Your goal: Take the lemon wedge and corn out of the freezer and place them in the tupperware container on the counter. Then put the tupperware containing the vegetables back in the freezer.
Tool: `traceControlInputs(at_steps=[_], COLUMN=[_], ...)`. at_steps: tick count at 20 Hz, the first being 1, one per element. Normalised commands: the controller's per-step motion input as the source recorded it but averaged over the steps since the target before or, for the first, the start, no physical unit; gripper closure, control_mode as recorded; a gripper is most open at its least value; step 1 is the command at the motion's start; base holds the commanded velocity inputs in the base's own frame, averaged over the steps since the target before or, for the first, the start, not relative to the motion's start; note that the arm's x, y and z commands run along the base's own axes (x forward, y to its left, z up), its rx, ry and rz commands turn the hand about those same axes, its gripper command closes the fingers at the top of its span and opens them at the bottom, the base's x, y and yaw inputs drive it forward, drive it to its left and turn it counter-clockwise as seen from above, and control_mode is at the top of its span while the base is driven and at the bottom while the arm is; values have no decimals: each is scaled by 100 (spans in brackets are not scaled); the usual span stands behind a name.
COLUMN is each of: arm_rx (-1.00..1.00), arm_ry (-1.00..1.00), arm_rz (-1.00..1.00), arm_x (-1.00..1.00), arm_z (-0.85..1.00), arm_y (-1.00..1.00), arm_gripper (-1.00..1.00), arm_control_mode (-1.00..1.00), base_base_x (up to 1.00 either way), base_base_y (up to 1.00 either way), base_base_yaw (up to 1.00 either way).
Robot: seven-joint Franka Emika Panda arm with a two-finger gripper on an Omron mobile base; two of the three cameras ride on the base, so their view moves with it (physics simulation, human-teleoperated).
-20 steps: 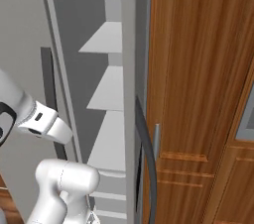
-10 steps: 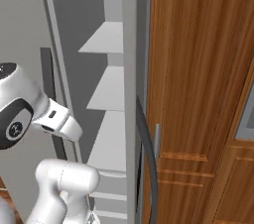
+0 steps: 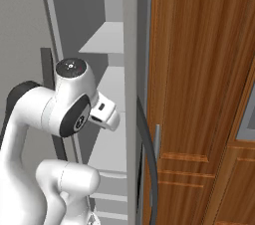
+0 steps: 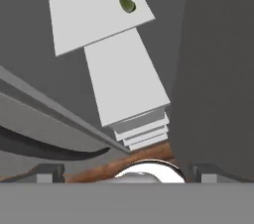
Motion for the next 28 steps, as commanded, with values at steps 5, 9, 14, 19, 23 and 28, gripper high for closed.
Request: traceControlInputs(at_steps=[5,9,14,19,23,28], arm_rx=[-6,-11,-12,-5,0,0], arm_ry=[0,0,0,0,0,-1], arm_rz=[-5,-6,-1,0,0,0], arm_x=[99,99,77,55,43,45], arm_z=[0,-2,-8,-22,-36,-35], arm_y=[0,1,0,0,0,0], arm_gripper=[-100,-100,-100,-100,-100,-100], arm_control_mode=[-100,-100,-100,-100,-100,-100], base_base_x=[0,0,0,0,0,0], base_base_y=[0,0,0,0,0,0], base_base_yaw=[0,0,0,0,0,0])
